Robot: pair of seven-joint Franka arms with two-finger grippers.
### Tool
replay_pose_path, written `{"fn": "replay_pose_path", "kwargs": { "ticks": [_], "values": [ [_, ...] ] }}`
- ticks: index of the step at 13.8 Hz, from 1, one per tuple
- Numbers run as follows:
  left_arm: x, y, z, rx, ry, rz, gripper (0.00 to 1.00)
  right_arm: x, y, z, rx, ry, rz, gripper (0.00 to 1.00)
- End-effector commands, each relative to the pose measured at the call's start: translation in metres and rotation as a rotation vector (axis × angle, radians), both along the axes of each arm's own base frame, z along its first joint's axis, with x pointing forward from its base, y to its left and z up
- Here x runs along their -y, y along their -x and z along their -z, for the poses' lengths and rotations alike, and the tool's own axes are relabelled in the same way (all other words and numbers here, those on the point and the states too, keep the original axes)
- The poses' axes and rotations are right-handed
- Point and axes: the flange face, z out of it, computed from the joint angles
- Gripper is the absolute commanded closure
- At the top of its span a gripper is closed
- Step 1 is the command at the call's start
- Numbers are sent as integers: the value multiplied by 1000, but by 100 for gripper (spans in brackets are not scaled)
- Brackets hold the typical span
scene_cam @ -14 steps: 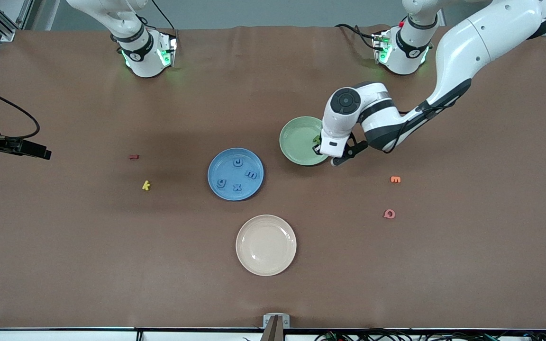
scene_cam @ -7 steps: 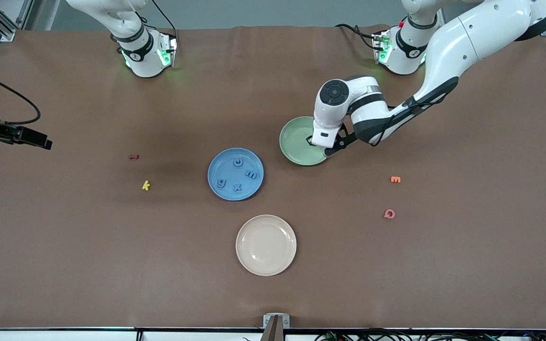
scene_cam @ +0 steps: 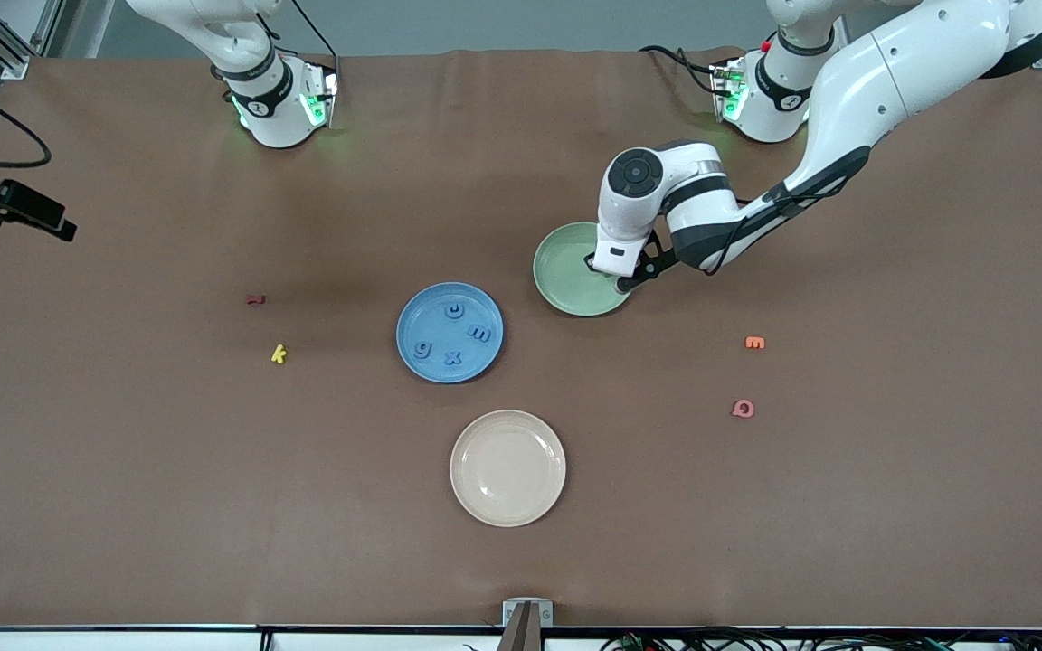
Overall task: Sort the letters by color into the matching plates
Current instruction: 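Carry green q to the green plate with the left gripper and release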
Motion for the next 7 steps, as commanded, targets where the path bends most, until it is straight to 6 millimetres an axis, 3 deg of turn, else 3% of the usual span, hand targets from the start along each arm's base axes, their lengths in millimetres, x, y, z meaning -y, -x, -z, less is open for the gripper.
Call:
{"fn": "replay_pose_path", "kwargs": {
  "ticks": [1,6,7],
  "values": [
    [6,6,-5,25,25,0,98,-1,17,-12,12,-3,-1,0],
    [6,4,-3,23,29,-5,95,1,25,-18,8,26,-11,0],
    [6,4,-3,17,32,-7,91,2,23,-17,6,28,-13,0]
  ]
}}
